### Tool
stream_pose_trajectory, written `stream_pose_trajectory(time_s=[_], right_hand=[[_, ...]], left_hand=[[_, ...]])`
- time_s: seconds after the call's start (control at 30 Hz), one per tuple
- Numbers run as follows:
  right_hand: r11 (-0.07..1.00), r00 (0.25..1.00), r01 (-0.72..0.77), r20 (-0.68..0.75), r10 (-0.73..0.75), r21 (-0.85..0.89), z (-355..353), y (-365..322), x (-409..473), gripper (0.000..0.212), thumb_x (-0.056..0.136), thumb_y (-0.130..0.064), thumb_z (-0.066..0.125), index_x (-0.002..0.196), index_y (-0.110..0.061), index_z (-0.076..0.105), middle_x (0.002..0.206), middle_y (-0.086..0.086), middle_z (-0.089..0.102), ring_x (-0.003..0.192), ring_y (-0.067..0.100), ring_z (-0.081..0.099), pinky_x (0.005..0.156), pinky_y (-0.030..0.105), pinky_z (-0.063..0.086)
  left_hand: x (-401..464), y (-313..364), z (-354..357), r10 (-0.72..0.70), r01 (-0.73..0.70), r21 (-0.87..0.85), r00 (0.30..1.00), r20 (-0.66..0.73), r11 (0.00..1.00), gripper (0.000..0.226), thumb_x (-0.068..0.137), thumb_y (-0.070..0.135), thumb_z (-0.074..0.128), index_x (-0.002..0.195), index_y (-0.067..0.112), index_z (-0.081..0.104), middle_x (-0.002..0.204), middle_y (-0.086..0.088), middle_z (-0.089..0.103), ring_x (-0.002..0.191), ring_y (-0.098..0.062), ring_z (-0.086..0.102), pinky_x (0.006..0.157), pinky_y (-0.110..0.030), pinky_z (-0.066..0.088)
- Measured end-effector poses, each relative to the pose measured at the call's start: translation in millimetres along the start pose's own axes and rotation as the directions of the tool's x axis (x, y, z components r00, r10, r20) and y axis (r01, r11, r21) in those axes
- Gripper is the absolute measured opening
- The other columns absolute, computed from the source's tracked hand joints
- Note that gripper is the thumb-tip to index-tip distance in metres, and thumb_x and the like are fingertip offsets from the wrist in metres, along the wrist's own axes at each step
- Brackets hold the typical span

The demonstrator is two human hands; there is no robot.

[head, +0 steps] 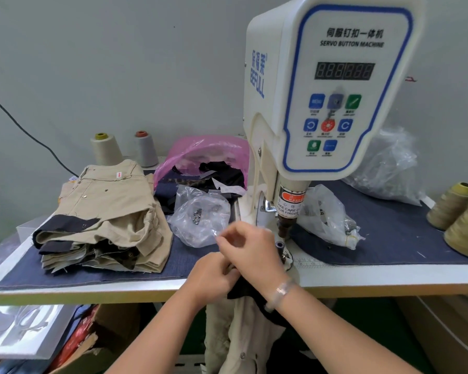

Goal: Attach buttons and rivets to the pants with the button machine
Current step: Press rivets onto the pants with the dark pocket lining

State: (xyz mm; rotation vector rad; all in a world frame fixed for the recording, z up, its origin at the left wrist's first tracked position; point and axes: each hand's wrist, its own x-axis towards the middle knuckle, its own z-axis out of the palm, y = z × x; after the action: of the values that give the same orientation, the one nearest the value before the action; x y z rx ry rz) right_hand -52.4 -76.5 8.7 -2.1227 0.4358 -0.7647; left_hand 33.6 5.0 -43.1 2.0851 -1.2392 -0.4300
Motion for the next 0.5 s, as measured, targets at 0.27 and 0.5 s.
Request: stream_pose_trajectory(time_s=[0.27, 0.5], right_hand=[[0.979, 0.985, -0.163, 0.033, 0.168, -0.125, -108, 46, -24, 0.024, 0.083, -0.013, 0.07, 0.069, -0.033, 0.067, 0.066, -0.01, 0.067, 0.059, 0.004, 0.06, 0.068, 0.023, 0.052], [0.895, 0.971, 0.103, 0.239, 0.004, -0.434, -107, 43, 11, 0.007, 0.083, -0.022, 0.071, 0.08, -0.016, 0.071, 0.06, -0.018, 0.054, 0.058, -0.002, 0.05, 0.06, 0.01, 0.035]], left_hand=[[1, -3, 1, 0.05, -0.051, -0.011, 0.999, -0.019, 0.999, 0.01, 0.089, 0.016, 0.058, 0.082, 0.023, 0.057, 0.07, 0.014, 0.059, 0.07, -0.003, 0.05, 0.074, -0.031, 0.043], [0, -1, 1, 0.028, -0.028, -0.02, 1.0, -0.009, 0.999, 0.024, 0.089, 0.018, 0.058, 0.076, 0.037, 0.052, 0.071, 0.015, 0.059, 0.073, -0.007, 0.053, 0.076, -0.033, 0.044]])
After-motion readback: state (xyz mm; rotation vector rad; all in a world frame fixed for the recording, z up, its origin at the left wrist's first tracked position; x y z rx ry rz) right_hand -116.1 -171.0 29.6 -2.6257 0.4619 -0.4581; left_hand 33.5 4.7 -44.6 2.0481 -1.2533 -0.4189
